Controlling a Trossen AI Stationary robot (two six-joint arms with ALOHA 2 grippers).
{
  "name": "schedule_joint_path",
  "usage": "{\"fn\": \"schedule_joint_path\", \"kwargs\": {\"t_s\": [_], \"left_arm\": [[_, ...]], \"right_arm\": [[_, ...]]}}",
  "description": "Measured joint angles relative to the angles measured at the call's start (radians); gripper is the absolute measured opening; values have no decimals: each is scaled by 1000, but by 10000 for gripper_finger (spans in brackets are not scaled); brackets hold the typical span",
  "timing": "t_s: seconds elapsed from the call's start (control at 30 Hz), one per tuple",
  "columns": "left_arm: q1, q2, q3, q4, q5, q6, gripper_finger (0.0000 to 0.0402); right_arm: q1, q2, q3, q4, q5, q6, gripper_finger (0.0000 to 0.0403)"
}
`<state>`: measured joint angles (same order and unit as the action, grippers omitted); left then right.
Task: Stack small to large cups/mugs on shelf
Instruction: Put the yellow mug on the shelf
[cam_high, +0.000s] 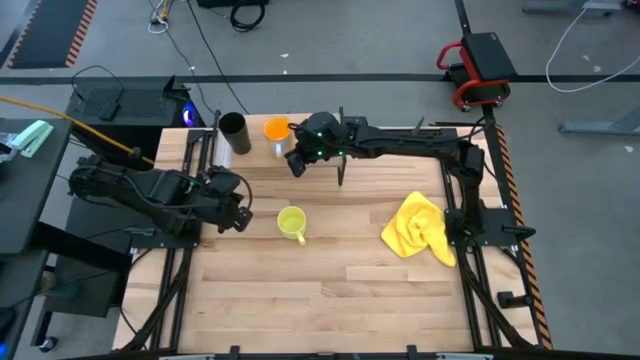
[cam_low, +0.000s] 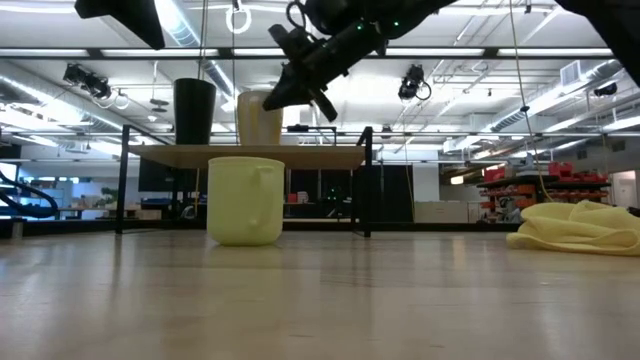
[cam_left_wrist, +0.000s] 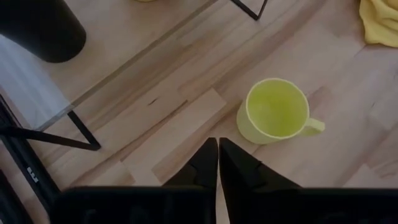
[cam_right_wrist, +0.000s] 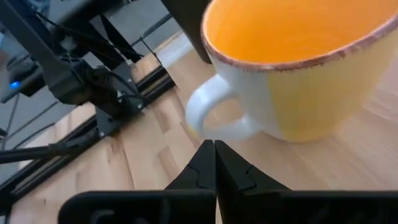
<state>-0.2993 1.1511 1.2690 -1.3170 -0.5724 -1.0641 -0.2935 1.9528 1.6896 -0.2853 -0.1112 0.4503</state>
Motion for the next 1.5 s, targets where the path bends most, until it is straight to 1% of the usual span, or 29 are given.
{"fn": "schedule_joint_path", "kwargs": {"t_s": [0.17,0.3,0.47,0.67,0.77,0.87,1.0,1.1,1.2,1.33,1.5], "left_arm": [[0,0,0,-4,-1,1,12],[0,0,0,-9,-2,2,17],[0,0,0,-27,-3,9,24],[0,0,0,-35,-3,73,15],[0,0,0,-33,-3,110,12],[-2,0,0,-32,-4,157,16],[-14,0,0,-29,-9,203,26],[-25,0,0,-29,-14,219,31],[-33,0,0,-31,-26,192,34],[-51,4,0,-40,-26,133,31],[-81,43,-1,-51,-7,80,24]], "right_arm": [[2,4,-1,-13,7,-1,0],[2,-34,-1,-32,31,-5,0],[11,-123,-1,-162,41,-2,2],[94,-232,-1,-357,38,55,16],[153,-269,-1,-388,36,91,24],[205,-284,0,-375,35,128,32],[245,-263,0,-375,45,173,44],[253,-228,-1,-381,63,188,56],[250,-193,-1,-381,63,224,69],[247,-128,-1,-391,68,228,83],[250,-51,-1,-403,66,228,89]]}}
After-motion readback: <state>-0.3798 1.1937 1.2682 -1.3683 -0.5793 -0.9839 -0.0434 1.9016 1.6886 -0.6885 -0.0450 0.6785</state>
